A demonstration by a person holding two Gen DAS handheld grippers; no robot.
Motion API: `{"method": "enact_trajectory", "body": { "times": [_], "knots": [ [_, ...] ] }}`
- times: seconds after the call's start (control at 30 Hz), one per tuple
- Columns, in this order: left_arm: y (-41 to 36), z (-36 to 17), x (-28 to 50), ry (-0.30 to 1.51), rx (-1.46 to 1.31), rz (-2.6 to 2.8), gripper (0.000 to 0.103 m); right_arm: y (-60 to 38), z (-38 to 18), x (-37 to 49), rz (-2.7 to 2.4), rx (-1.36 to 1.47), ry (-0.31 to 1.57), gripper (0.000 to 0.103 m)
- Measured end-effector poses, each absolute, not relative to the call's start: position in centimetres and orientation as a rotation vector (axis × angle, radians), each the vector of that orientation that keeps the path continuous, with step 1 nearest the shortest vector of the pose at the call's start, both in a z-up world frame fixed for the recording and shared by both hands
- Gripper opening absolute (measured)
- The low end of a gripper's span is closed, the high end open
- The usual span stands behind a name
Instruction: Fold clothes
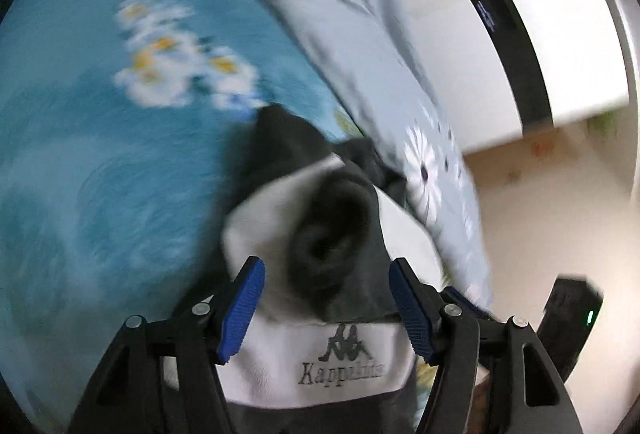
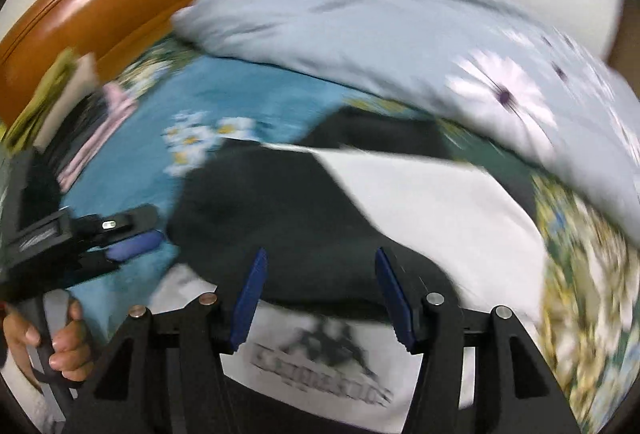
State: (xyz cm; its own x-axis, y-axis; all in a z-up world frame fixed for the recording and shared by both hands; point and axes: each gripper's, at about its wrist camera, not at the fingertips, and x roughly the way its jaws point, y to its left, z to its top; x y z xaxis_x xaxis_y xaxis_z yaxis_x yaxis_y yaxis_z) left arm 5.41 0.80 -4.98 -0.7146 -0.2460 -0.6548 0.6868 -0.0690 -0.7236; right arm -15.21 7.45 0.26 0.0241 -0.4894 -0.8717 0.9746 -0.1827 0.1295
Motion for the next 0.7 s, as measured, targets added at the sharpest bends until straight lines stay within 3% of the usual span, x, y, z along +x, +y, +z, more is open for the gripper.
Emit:
{"method": "enact_trajectory", "body": {
  "times": [0.1, 0.13, 0.17, 0.2, 0.47, 0.6, 0.7],
  "knots": [
    [0.2, -4.8, 2.5, 1.474, 0.603, -1.871, 0.062, 8.6, -0.2, -17.6, -1.554, 1.082, 0.643, 0.058],
    [-0.1, -5.2, 2.5, 1.484, 0.606, -1.84, 0.051, 9.0, -0.3, -18.1, -1.566, 1.097, 0.635, 0.058],
    [-0.3, -5.5, 2.4, 1.493, 0.608, -1.809, 0.021, 9.2, -0.3, -18.6, -1.576, 1.101, 0.631, 0.058],
    [-0.5, -5.8, 2.3, 1.503, 0.605, -1.782, 0.019, 9.4, -0.3, -19.0, -1.586, 1.106, 0.627, 0.058],
    [-1.3, -2.8, 6.1, 1.537, 0.321, -1.867, 0.018, 9.7, 0.9, -21.3, -1.623, 1.063, 0.556, 0.058],
    [-1.9, -7.5, 6.4, 1.612, 0.47, -1.726, 0.018, 9.3, -1.6, -22.2, -1.615, 1.135, 0.565, 0.058],
    [-1.7, -9.5, 7.1, 1.692, 0.421, -1.688, 0.018, 9.0, -3.5, -22.9, -1.608, 1.188, 0.572, 0.058]
  ]
}}
